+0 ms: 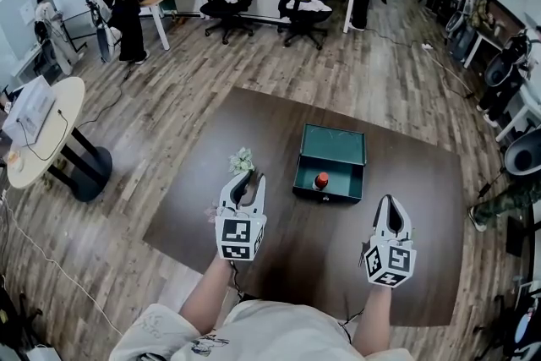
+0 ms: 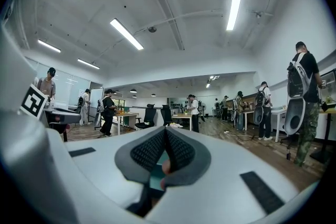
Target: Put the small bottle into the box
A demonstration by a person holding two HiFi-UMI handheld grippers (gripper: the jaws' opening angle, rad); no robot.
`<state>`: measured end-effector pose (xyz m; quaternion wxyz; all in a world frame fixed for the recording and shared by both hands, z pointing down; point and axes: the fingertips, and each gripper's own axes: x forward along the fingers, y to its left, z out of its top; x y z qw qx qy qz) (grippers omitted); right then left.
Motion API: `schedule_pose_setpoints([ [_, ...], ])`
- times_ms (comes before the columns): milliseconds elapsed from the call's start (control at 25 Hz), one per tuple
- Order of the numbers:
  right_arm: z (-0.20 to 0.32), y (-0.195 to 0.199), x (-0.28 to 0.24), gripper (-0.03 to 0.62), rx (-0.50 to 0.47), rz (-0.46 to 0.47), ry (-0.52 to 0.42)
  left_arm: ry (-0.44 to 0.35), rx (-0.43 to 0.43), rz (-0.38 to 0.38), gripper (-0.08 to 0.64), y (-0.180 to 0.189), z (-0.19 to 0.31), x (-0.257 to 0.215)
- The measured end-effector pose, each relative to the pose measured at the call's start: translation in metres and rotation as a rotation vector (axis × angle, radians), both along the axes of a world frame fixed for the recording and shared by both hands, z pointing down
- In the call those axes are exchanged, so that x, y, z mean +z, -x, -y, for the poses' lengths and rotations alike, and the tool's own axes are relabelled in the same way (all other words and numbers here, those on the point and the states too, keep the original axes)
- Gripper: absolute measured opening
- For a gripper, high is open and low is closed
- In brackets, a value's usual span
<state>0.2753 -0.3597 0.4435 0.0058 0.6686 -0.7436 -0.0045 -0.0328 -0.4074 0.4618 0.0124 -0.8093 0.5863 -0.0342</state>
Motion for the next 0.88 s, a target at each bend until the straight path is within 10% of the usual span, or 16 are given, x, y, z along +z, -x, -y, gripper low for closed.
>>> schedule_pose_setpoints([
  [880,-0.007,0.0,-0.003,0.002,-0.015,-0.01,-0.006,-0.058,-0.043,-0.001,0.003,0.003,-0.004,-0.016],
])
